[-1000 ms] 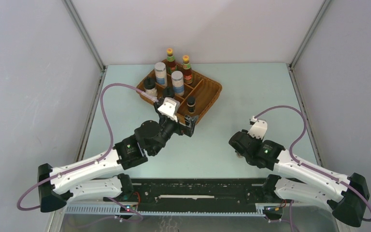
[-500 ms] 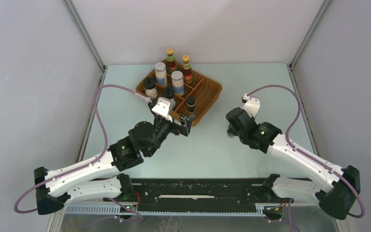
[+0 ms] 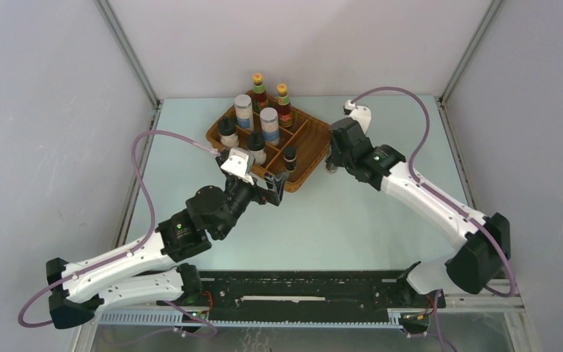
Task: Organize the condiment bottles
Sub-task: Place the bottle in the storage box.
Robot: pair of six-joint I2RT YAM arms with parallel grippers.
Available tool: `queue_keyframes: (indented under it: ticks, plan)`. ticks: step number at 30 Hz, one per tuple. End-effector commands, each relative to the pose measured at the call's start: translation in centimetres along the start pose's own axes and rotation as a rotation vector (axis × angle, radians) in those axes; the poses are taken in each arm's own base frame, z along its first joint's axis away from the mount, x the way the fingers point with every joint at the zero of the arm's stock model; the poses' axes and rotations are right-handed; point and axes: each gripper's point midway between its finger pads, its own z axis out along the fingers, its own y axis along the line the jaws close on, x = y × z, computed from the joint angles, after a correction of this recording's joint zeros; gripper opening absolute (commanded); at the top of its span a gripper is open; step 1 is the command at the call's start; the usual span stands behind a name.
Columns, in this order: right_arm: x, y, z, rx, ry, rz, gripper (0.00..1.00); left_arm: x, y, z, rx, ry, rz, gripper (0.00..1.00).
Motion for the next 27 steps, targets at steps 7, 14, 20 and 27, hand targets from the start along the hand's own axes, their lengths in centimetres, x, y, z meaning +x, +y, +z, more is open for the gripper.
queue_keyframes:
  ticks: [7,14,20,27]
  plan:
    - [-5.7,5.0,3.4,-0.084,-0.057,-0.048,0.00,-1.5,1.4,-1.3,-0.038,-0.034,0.001,0.99]
    - [-6.5,6.8,7.0,-0.094,-0.023,-0.074,0.00,-1.3,1.7,-1.5,-0.044,-0.026,0.007,0.99]
    - [-7.0,7.9,9.8,-0.099,0.001,-0.082,0.00,-1.3,1.7,-1.6,-0.041,-0.022,0.010,1.00]
    - [-6.3,8.3,13.3,-0.090,0.051,-0.093,0.00,-1.0,1.8,-1.4,-0.051,-0.016,0.025,1.00]
